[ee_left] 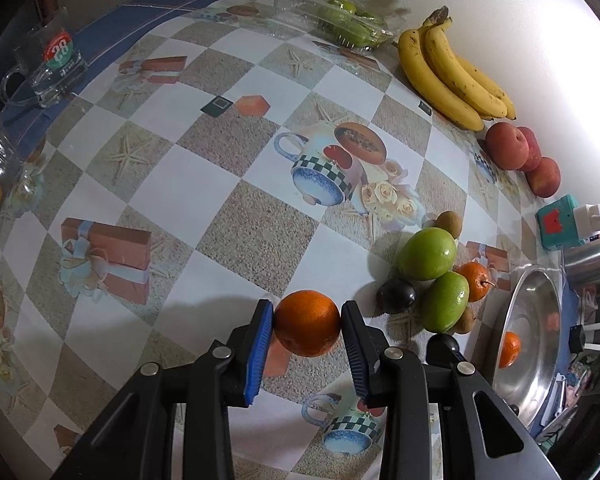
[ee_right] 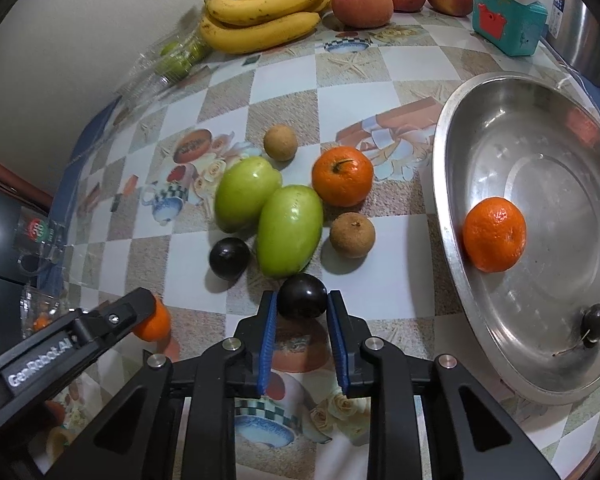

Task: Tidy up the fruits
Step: 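Carry the second mandarin and plum in both tools over the steel bowl, then open the left tool releasing the mandarin while the right tool releases the plum into the bowl, then withdraw both open tools from the bowl back toward the loose fruit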

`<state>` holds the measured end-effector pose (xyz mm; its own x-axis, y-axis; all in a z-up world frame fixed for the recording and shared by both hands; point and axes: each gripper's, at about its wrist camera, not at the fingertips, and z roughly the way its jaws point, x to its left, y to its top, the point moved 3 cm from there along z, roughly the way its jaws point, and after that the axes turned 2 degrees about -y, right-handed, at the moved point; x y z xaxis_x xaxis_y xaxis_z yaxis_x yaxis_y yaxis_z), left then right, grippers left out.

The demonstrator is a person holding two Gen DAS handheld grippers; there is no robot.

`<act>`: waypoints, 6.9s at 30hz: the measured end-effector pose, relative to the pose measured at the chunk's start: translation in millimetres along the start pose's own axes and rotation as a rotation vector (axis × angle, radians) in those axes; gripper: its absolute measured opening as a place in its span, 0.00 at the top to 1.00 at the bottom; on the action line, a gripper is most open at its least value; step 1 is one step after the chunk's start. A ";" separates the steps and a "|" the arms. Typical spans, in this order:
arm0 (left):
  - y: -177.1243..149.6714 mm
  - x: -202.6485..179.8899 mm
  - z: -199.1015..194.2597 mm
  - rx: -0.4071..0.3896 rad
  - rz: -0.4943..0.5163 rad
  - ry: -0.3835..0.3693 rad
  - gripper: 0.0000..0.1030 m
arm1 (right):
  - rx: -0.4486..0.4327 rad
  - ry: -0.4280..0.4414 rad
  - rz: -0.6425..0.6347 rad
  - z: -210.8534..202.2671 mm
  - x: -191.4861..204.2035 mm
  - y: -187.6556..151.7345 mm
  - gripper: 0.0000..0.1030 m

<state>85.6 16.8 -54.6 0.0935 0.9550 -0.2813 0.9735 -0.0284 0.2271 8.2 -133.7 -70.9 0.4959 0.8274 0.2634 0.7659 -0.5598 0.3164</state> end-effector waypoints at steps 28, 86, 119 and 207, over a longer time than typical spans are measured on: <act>26.2 -49.7 -11.6 -0.087 0.039 0.007 0.63 | -0.211 -0.003 0.045 -66.7 -16.3 27.5 0.75; -104.1 -218.7 40.8 0.161 0.572 -0.160 0.62 | -0.139 -0.258 0.425 -58.5 -194.9 -0.4 0.74; -55.7 -183.7 9.3 0.077 0.400 -0.166 0.51 | -0.194 -0.315 0.404 -78.6 -187.6 7.0 0.45; 56.4 -1.1 -3.7 -0.110 0.050 0.187 0.00 | -0.122 -0.251 0.036 -42.9 -28.2 39.7 0.01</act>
<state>139.6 15.2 -38.0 0.0906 0.9917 -0.0916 0.9388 -0.0544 0.3401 7.0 -181.2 -26.7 0.6195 0.7836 0.0470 0.6987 -0.5778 0.4219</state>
